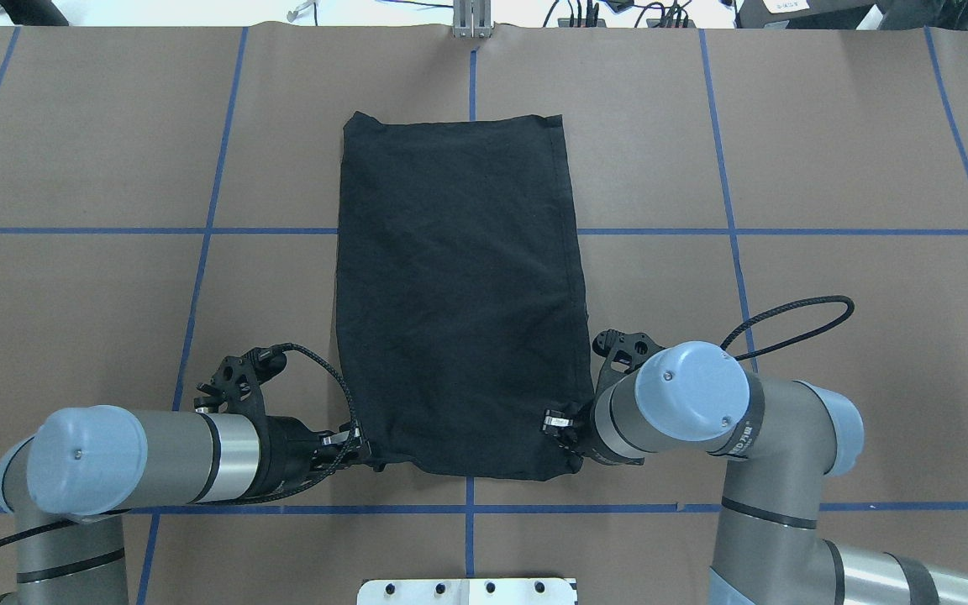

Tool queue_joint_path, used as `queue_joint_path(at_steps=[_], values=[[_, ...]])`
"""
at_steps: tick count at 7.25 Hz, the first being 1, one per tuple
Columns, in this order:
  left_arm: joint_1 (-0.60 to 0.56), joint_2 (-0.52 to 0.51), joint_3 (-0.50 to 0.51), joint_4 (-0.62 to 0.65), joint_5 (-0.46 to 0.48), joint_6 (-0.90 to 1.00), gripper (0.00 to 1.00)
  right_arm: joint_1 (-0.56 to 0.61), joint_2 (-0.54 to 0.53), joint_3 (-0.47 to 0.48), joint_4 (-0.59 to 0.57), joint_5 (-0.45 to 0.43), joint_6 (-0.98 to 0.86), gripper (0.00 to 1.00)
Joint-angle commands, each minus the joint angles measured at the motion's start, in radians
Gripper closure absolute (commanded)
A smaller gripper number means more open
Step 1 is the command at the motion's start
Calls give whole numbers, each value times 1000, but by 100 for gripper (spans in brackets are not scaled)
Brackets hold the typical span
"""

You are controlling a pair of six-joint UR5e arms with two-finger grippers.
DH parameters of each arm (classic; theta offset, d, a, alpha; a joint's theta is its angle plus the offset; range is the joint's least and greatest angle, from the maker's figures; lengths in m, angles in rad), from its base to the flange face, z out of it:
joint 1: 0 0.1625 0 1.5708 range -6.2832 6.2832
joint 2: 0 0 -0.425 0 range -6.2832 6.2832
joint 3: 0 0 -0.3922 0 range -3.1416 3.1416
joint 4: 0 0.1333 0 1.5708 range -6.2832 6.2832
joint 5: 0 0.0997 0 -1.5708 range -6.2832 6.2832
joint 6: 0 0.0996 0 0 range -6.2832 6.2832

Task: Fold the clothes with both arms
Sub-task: 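Grip the shirt's two near corners with the left and right grippers, then lift the near corners with both grippers and carry them over the shirt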

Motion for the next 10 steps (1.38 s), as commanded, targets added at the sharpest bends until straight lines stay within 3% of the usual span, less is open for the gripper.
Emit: queue_joint_path(at_steps=[1, 6, 10], values=[[2, 15, -24, 18, -7, -2, 100, -1, -110, 51, 126, 129, 1, 100], [69, 36, -35, 20, -9, -2, 100, -30, -108, 91, 126, 238, 69, 100], [141, 111, -193, 119, -118, -43, 100, -69, -128, 149, 126, 256, 81, 100]])
